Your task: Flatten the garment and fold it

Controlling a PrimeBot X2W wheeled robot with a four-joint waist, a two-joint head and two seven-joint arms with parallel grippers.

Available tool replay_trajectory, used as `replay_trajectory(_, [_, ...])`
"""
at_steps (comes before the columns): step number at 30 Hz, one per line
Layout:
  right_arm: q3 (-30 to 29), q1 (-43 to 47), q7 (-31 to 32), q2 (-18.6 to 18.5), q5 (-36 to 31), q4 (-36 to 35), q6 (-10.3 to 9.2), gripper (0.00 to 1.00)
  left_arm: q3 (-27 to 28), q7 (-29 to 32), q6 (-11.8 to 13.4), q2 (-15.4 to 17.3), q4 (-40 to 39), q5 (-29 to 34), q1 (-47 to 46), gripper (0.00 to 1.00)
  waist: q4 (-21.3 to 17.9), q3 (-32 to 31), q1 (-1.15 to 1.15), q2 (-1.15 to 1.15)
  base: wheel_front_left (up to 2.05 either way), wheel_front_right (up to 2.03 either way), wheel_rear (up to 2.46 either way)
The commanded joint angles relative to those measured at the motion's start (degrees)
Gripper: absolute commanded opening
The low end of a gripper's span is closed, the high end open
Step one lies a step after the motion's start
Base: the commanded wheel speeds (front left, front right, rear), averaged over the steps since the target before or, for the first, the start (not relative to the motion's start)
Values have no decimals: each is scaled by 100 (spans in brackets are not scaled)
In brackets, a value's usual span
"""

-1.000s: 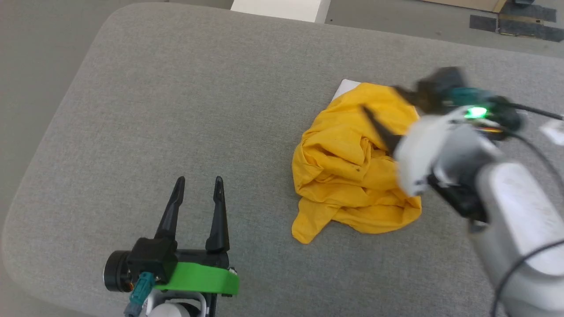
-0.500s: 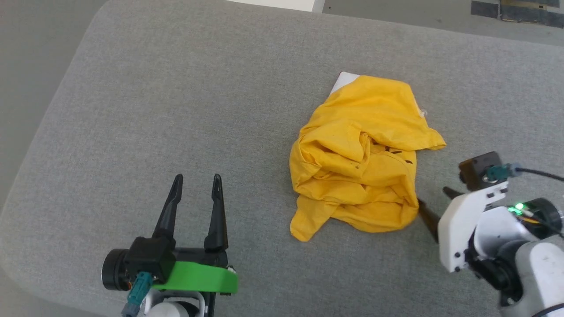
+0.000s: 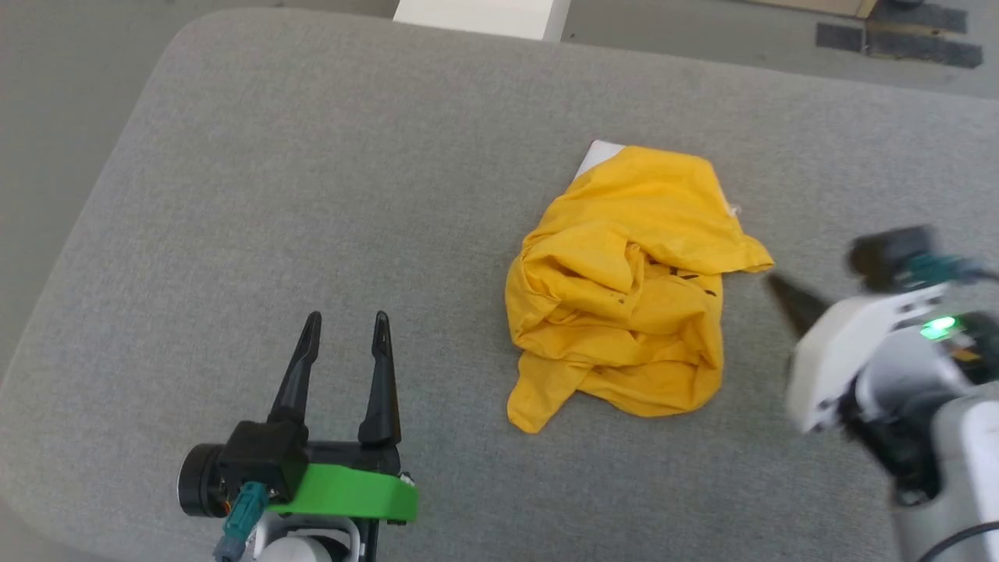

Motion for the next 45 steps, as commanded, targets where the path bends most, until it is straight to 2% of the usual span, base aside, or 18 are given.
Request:
replay_trajectory(1, [-172, -94, -80, -19, -64, -101, -9, 0, 24, -27, 2, -25, 18, 13, 19, 100, -99, -120, 0, 0, 0, 0, 0])
replay_trajectory(5, [-597, -42, -238, -35, -166, -347, -9, 0, 57, -27, -17, -25, 15, 34, 84, 100, -165, -199, 0, 0, 0, 0, 0])
replay_trajectory(6, [-625, 4, -278, -22, -182, -410, -9, 10, 72, -27, -21, -25, 5, 36, 95, 100, -179, -202, 0, 0, 0, 0, 0])
replay_trajectory(7, [-621, 53, -297, -5, -190, -450, -9, 100, 83, -27, -25, -25, -5, 38, 102, 100, -187, -201, 0, 0, 0, 0, 0])
replay_trajectory(12, [-250, 351, -245, 181, -56, -630, -9, 100, 99, -27, -58, -25, -22, 55, 103, 100, -179, -171, 0, 0, 0, 0, 0])
replay_trajectory(17, [215, 617, 91, 199, -30, -618, -9, 100, 64, -27, -67, -25, -19, 37, 88, 100, -82, -118, 0, 0, 0, 0, 0])
replay_trajectory(24, [404, 616, 222, 159, -241, -30, -9, 100, -15, -27, -41, -25, -9, -29, 11, 100, 143, 64, 0, 0, 0, 0, 0])
replay_trajectory(26, [397, 534, 181, 192, -293, 237, -9, 38, -14, -27, -30, -25, -9, -34, -15, 100, 187, 102, 0, 0, 0, 0, 0])
replay_trajectory(27, [393, 473, 127, 204, -338, 367, -9, 0, -16, -27, -29, -25, -7, -39, -32, 100, 207, 116, 0, 0, 0, 0, 0])
replay_trajectory(32, [319, 140, -233, 326, -370, 616, -9, 0, -10, -27, 14, -25, 22, -50, -76, 100, 205, 87, 0, 0, 0, 0, 0])
replay_trajectory(38, [12, -304, -361, 288, -234, 223, -9, 0, 39, -27, 18, -25, 52, -37, 14, 100, -41, -142, 0, 0, 0, 0, 0])
replay_trajectory(42, [-598, -415, -268, 249, -144, -342, -9, 0, 64, -27, 11, -25, 40, -21, 61, 100, -195, -268, 0, 0, 0, 0, 0])
replay_trajectory(45, [-1330, -206, -142, 283, -188, -865, -9, 0, 87, -27, -6, -25, 26, 11, 88, 100, -270, -297, 0, 0, 0, 0, 0])
